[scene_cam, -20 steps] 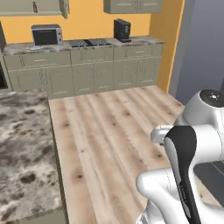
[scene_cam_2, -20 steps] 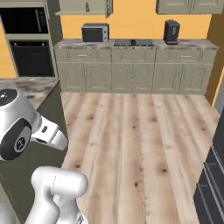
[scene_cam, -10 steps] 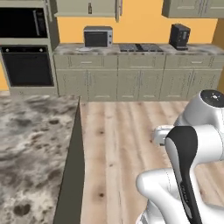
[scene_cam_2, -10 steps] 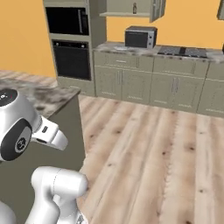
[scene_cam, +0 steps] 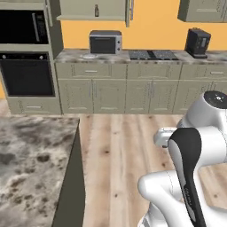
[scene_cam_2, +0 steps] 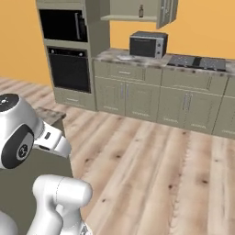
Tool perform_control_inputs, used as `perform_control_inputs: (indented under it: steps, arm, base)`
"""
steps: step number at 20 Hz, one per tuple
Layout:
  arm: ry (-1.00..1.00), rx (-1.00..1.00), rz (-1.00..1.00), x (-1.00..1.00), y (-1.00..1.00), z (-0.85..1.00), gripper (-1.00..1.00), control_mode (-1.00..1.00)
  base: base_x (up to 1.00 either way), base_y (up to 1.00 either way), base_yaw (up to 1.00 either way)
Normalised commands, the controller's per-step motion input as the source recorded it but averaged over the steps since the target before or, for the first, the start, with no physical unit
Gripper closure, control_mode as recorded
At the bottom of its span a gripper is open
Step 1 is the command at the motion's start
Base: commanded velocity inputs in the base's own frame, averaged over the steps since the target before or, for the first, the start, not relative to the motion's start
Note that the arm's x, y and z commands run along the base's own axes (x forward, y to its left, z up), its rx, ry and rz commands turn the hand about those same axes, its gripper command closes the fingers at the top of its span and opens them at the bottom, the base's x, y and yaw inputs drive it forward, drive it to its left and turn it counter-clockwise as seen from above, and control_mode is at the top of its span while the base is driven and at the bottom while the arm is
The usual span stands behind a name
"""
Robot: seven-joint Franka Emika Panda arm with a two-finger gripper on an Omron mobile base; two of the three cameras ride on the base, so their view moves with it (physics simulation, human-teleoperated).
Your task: Move the hot dog bun to the plate on the dining table and place the condiment next to that plate. Then navigate to the fridge and take the sausage and place it on the plate as well.
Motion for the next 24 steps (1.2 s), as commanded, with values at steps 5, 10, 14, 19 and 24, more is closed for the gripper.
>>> perform_control_inputs:
  steps: [5, 10, 14, 19, 24]
  arm:
    - [0.0, 0.0, 0.0, 0.0, 0.0, 0.0, -1.0, 1.0]
    - [0.0, 0.0, 0.0, 0.0, 0.0, 0.0, -1.0, 1.0]
    - [0.0, 0.0, 0.0, 0.0, 0.0, 0.0, -1.0, 1.0]
    - [0.0, 0.0, 0.0, 0.0, 0.0, 0.0, -1.0, 1.0]
    - [0.0, 0.0, 0.0, 0.0, 0.0, 0.0, -1.0, 1.0]
  base:
    - [0.99, -0.1, -0.06]
    - [1.0, 0.0, -0.02]
    - [1.0, 0.02, 0.0]
    - [1.0, 0.34, -0.02]
    - [1.0, 0.6, -0.08]
